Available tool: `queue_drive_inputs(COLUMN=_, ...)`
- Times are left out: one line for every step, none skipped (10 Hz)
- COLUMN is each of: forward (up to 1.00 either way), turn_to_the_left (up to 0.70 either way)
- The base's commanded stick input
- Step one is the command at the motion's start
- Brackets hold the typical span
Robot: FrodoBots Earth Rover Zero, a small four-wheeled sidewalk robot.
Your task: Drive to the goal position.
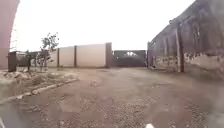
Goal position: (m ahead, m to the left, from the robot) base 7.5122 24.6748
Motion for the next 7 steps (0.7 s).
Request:
queue_drive_inputs(forward=0.85, turn_to_the_left=0.0)
queue_drive_inputs(forward=0.85, turn_to_the_left=0.0)
queue_drive_inputs(forward=0.85, turn_to_the_left=0.0)
queue_drive_inputs(forward=0.85, turn_to_the_left=0.0)
queue_drive_inputs(forward=0.85, turn_to_the_left=0.0)
queue_drive_inputs(forward=0.85, turn_to_the_left=0.0)
queue_drive_inputs(forward=0.85, turn_to_the_left=0.0)
